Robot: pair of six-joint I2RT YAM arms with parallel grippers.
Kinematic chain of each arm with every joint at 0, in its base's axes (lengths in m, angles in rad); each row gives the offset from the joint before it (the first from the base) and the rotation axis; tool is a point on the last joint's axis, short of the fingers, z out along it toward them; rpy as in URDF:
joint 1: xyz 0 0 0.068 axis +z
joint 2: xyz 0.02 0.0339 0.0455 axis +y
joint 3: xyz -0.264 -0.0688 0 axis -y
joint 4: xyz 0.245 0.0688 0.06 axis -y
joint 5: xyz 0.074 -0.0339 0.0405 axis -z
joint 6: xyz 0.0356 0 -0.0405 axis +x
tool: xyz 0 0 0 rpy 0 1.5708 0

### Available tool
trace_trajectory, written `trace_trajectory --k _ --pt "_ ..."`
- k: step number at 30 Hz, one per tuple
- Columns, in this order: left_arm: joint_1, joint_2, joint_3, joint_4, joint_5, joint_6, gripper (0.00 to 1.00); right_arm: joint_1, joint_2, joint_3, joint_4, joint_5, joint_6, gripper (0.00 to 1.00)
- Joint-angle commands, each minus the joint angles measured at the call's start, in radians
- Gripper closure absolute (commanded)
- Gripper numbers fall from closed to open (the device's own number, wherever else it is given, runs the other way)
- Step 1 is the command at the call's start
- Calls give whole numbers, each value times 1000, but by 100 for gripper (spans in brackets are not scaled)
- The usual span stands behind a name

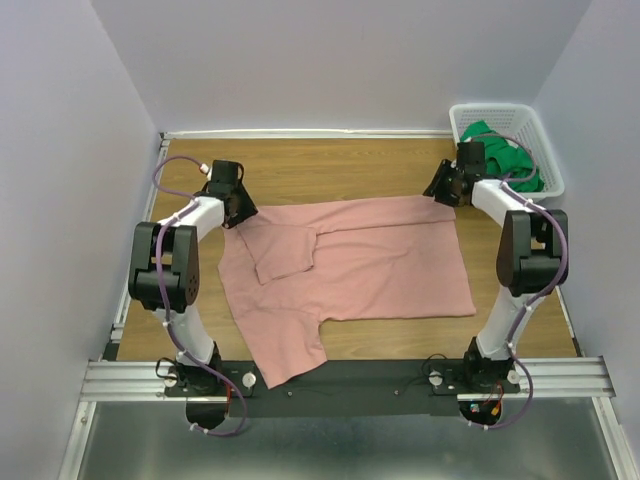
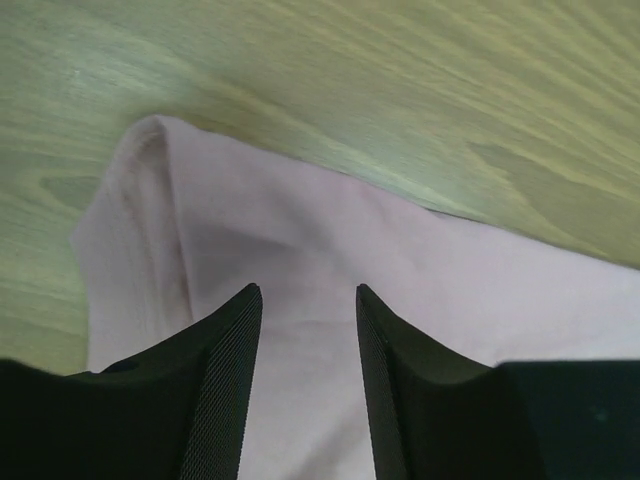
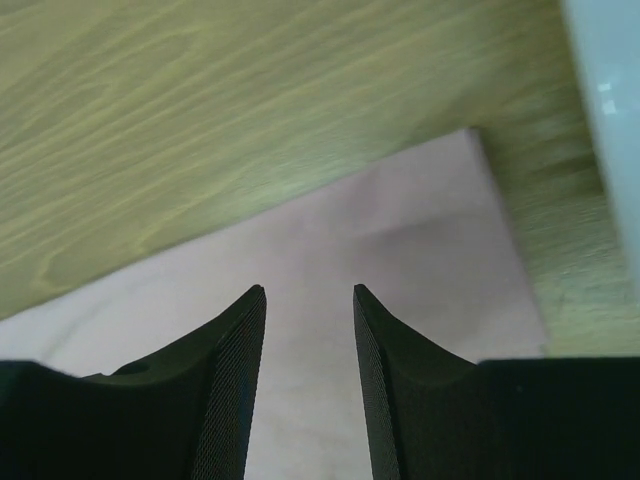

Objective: Fold and stack the t-shirts
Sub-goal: Fold the tshirt

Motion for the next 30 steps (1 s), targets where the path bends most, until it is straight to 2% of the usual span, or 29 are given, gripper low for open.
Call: trace_trajectory --k 1,8,14,26,27,30 --pt "54 62 25 10 -17 -10 51 -39 94 -2 41 -13 -1 53" --pt "138 94 -21 18 -3 -11 56 -77 136 -44 58 39 28 54" --pt "191 145 8 18 20 -5 59 -87 183 -42 54 59 57 54" --pt "196 315 323 -61 37 30 59 -85 287 163 53 19 -2 53" --pt "196 317 337 -62 69 32 59 -85 283 177 53 4 -10 53" --pt "196 262 363 -76 50 44 53 -81 220 192 53 -19 -30 52"
